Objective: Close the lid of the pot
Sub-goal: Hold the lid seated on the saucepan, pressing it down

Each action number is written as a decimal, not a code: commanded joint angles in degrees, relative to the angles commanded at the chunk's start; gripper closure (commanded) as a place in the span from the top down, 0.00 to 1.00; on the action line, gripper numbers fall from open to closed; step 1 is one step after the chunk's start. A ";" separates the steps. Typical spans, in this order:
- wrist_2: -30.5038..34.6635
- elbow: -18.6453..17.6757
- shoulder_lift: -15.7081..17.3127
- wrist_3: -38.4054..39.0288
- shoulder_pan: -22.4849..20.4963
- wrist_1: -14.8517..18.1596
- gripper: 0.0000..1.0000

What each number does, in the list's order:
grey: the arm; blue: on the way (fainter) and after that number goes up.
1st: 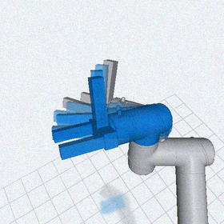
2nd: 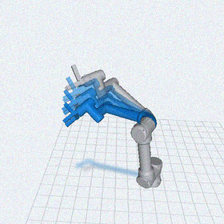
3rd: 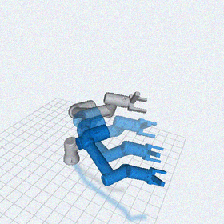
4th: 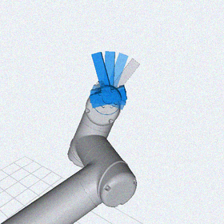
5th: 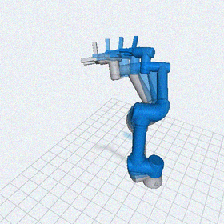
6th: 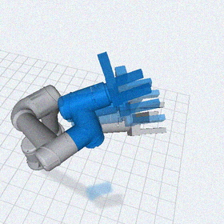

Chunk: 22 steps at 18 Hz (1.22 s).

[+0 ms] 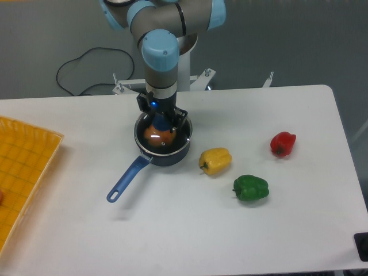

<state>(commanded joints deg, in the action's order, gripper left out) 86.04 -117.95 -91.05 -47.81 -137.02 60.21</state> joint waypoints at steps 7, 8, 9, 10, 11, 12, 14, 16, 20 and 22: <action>0.09 -0.09 -0.18 0.00 0.09 -0.09 0.48; 0.09 -0.09 -0.18 0.00 0.00 -0.09 0.49; 0.00 -0.09 -0.18 0.00 0.00 -0.09 0.49; 0.09 -0.09 -0.18 0.00 0.09 -0.09 0.49; 0.00 -0.09 -0.18 0.00 0.09 -0.09 0.49; 0.09 -0.09 -0.18 0.00 0.09 -0.09 0.49; 0.09 -0.09 -0.18 0.00 0.09 -0.09 0.51; 0.09 -0.09 -0.35 0.00 0.09 -0.09 0.52; 0.18 -0.09 -0.44 0.00 0.09 -0.09 0.53; 0.18 -0.09 -0.44 0.00 0.09 -0.09 0.53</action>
<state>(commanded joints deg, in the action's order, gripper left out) 86.22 -118.04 -91.49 -47.81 -136.93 60.12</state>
